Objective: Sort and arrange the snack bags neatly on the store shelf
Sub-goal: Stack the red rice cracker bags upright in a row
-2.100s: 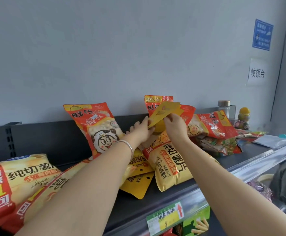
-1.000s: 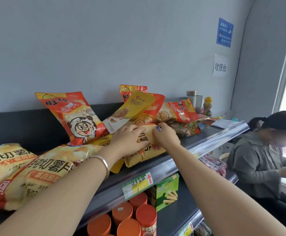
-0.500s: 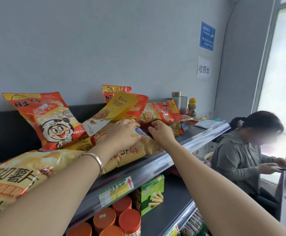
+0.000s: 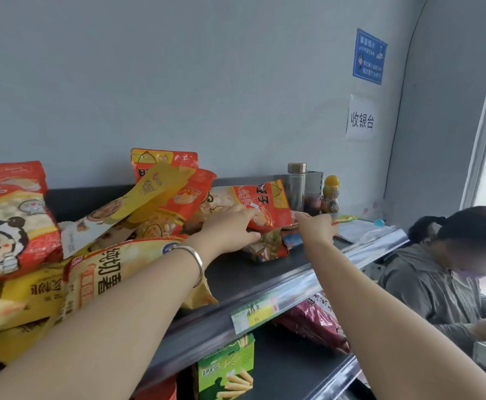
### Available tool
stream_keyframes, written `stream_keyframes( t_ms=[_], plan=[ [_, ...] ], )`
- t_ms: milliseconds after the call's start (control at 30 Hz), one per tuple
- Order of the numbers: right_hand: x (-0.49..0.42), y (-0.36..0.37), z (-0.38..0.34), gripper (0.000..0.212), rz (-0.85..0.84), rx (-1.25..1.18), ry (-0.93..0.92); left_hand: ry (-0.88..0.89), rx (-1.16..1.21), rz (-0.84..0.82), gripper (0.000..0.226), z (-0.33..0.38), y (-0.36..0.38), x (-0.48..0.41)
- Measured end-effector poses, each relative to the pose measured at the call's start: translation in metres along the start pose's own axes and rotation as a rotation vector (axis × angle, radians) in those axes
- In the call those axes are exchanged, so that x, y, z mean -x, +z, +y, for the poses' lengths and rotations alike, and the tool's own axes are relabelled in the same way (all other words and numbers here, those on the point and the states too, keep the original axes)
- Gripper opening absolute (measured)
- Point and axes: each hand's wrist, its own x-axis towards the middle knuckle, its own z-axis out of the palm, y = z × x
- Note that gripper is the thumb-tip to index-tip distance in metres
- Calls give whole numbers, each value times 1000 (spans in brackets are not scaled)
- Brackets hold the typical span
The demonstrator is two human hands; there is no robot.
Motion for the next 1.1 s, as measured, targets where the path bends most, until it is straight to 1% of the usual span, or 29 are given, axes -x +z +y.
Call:
stream_keyframes(
  t_ms=[67,133,200,233,267,367,433,500,600,767,967,1033,1100],
  plan=[
    [-19,8,8,56,-155,-255,79,-16,-28,-19,57,4,8,-13],
    [-29,17,10,44,-287,-399,172,-19,-73,-26,56,4,17,-24],
    [-34,23,13,36,-362,-447,279,-27,-119,-38,55,3,25,-33],
    [-33,24,11,37,-378,-463,304,-34,-136,-47,54,2,28,-38],
    [-35,27,10,38,-391,-441,299,-42,-151,-57,54,0,31,-42],
    [-42,31,8,41,-422,-390,196,-58,-194,-83,57,-3,36,-54],
    [-48,34,10,38,-358,-342,161,-60,-244,-102,60,-4,38,-60],
    [-54,35,12,29,-264,-274,124,-53,-306,-107,63,-3,38,-66],
    [-59,31,14,21,-161,-287,97,-44,-381,-90,64,-1,39,-73],
    [-66,12,12,22,7,-373,-9,-45,-466,-60,61,2,46,-82],
    [-73,-22,9,22,196,-496,-174,-34,-499,-110,55,3,54,-80],
    [-74,-31,7,27,249,-522,-208,10,-503,-135,54,4,58,-80],
    [-76,-39,5,33,300,-525,-238,98,-472,-197,53,5,64,-79]
  ],
)
